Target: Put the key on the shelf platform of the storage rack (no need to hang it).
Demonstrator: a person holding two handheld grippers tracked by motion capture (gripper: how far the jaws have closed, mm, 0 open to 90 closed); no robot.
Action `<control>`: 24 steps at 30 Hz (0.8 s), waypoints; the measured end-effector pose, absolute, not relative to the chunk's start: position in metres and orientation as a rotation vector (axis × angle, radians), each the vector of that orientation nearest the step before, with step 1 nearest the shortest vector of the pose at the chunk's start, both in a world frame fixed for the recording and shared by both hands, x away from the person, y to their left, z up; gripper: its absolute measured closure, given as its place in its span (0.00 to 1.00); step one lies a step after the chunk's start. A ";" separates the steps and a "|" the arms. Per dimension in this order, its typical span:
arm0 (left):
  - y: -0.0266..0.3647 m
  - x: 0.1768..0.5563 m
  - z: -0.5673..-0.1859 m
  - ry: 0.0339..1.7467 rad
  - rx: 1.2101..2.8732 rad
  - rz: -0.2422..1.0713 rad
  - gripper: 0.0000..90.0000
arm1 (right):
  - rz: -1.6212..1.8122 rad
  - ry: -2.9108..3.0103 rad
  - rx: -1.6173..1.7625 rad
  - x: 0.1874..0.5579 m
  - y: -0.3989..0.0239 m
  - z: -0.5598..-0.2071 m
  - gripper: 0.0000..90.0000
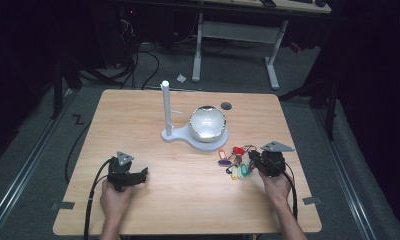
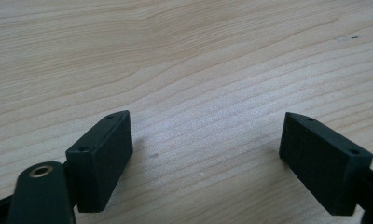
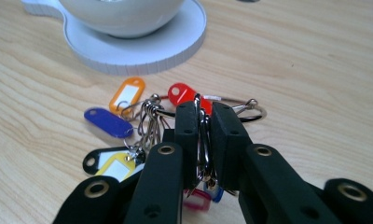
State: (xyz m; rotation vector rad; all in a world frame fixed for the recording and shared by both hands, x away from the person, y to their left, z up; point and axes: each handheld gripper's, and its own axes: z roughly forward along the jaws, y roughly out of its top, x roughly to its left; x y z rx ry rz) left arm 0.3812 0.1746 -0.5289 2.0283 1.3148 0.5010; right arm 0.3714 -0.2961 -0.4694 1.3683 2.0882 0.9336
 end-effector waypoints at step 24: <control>0.175 0.381 -0.529 1.315 2.028 0.501 0.20 | 1.010 2.041 1.298 0.374 -0.301 -0.433 0.91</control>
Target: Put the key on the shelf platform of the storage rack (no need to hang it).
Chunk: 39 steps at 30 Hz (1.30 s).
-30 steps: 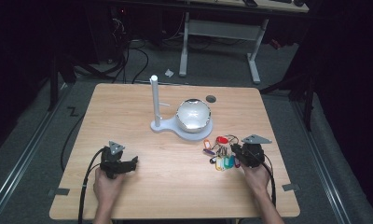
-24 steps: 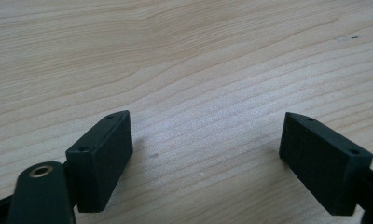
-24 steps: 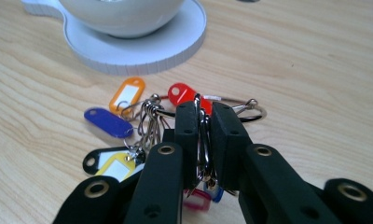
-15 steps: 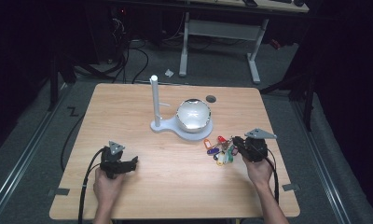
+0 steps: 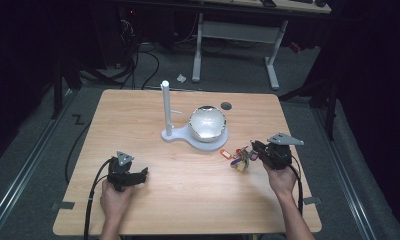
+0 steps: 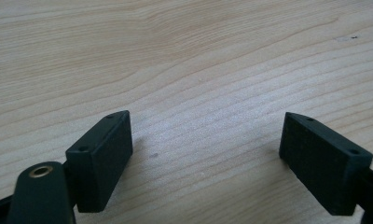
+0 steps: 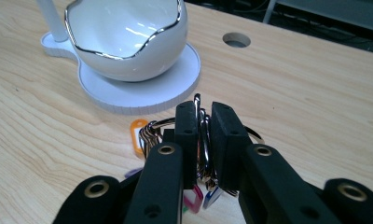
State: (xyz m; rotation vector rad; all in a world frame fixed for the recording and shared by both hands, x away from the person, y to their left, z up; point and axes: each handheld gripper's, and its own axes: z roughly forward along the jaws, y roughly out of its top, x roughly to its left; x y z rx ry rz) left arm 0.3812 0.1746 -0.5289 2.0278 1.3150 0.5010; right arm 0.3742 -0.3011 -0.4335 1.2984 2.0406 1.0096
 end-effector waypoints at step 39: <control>0.175 0.381 -0.529 1.315 2.028 0.501 0.20 | 1.206 2.056 1.146 0.379 -0.296 -0.360 0.91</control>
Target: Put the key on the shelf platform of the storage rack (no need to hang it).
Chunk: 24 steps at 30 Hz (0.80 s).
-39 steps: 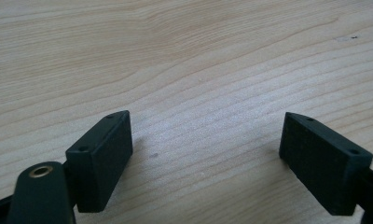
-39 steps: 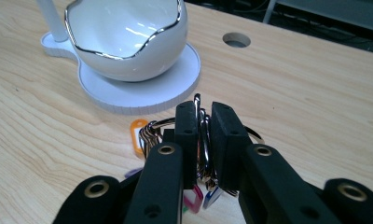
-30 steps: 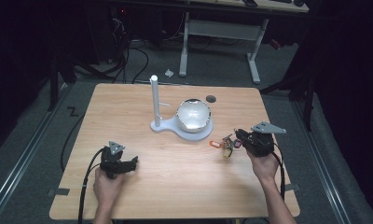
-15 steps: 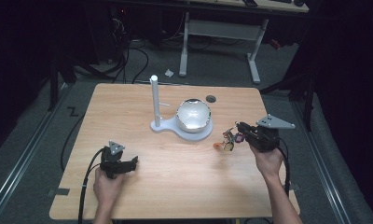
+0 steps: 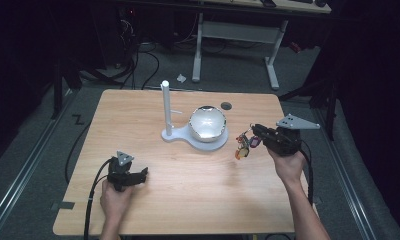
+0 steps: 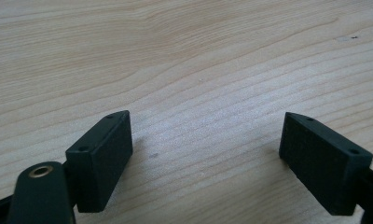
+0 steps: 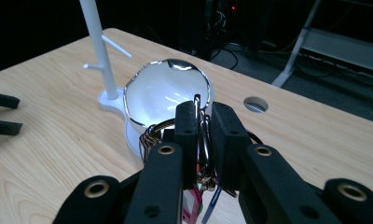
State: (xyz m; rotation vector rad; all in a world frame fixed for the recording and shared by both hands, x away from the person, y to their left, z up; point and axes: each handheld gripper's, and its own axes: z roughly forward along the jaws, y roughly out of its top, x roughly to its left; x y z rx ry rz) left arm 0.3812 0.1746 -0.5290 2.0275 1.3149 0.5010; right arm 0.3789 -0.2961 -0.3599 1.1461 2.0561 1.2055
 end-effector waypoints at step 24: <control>0.175 0.381 -0.529 1.316 2.026 0.501 0.20 | 1.229 2.104 1.040 0.404 -0.268 -0.323 0.91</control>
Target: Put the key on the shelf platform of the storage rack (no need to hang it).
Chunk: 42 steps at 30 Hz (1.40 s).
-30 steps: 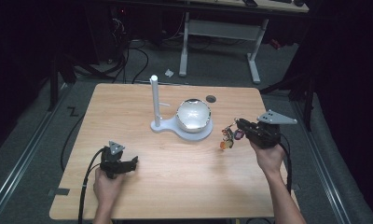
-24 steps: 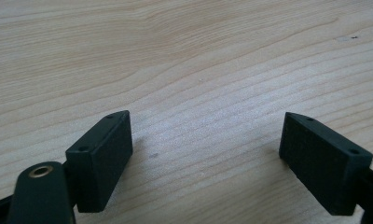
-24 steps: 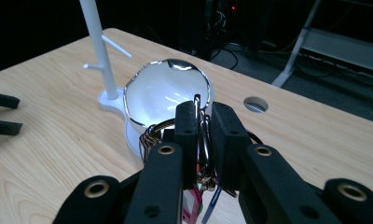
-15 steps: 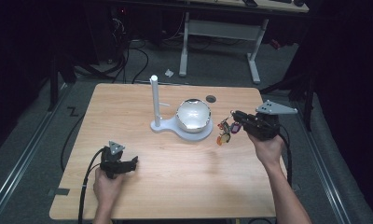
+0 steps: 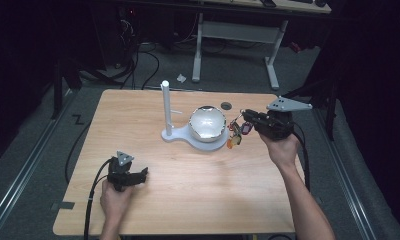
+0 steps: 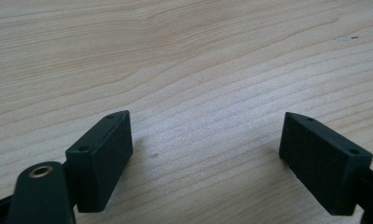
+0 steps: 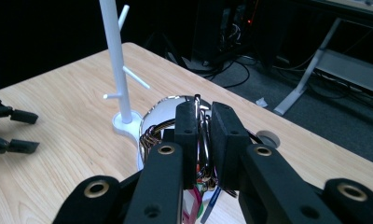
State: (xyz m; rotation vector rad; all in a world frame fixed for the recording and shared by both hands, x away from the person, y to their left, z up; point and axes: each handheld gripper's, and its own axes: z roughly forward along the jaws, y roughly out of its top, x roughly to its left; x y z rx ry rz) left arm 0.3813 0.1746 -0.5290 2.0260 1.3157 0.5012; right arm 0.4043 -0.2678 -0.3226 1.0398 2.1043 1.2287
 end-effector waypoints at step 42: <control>0.175 0.381 -0.529 1.315 2.027 0.496 0.20 | 1.223 2.148 1.029 0.466 -0.215 -0.302 0.91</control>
